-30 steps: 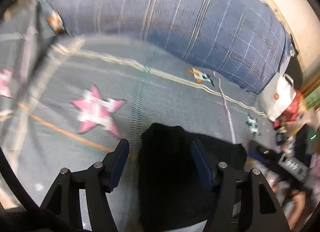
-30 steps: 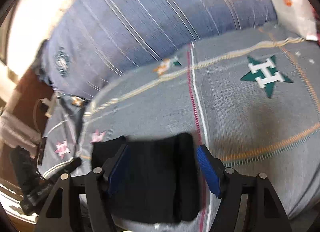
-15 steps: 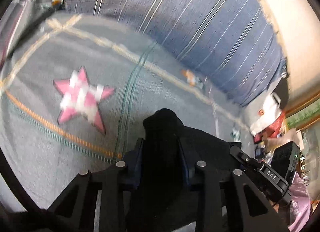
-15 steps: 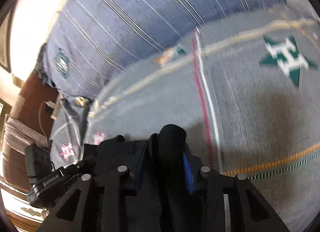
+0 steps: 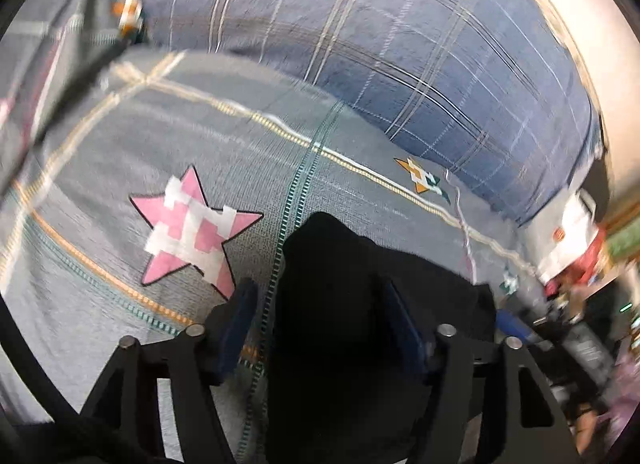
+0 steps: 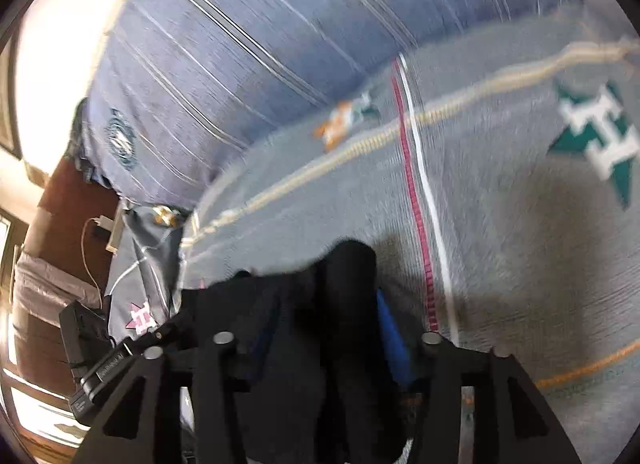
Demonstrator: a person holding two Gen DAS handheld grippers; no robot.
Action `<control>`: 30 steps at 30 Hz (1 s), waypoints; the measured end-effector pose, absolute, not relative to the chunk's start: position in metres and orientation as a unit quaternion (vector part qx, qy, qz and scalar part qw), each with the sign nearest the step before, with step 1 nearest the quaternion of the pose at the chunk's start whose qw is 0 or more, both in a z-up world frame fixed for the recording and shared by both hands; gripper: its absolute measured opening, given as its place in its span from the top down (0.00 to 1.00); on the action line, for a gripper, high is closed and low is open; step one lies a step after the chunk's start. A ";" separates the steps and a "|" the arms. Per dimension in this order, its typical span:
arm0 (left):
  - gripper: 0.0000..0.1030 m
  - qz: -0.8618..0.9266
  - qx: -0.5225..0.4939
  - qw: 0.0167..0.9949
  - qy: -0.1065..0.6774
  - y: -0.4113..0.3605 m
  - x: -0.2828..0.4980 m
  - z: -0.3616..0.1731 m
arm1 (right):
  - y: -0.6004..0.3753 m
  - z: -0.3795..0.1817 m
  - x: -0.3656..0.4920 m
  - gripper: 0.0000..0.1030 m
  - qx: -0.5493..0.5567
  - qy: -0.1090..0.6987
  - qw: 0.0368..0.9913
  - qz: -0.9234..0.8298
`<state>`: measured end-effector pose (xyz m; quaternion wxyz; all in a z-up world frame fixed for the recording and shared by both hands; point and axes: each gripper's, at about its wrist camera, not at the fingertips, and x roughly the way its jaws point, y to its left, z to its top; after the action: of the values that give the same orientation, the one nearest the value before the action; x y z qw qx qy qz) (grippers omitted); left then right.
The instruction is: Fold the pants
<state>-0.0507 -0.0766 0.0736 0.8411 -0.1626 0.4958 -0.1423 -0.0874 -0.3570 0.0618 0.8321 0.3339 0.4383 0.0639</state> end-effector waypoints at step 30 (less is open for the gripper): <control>0.25 -0.090 -0.050 0.874 0.475 -0.095 -0.133 0.051 | -0.313 0.043 -0.168 0.31 0.241 0.473 0.847 0.032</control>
<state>-0.1328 -0.0954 0.0512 0.8736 -0.0501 0.4754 -0.0905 -0.1680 -0.3130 0.0432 0.8470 0.2408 0.4730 0.0315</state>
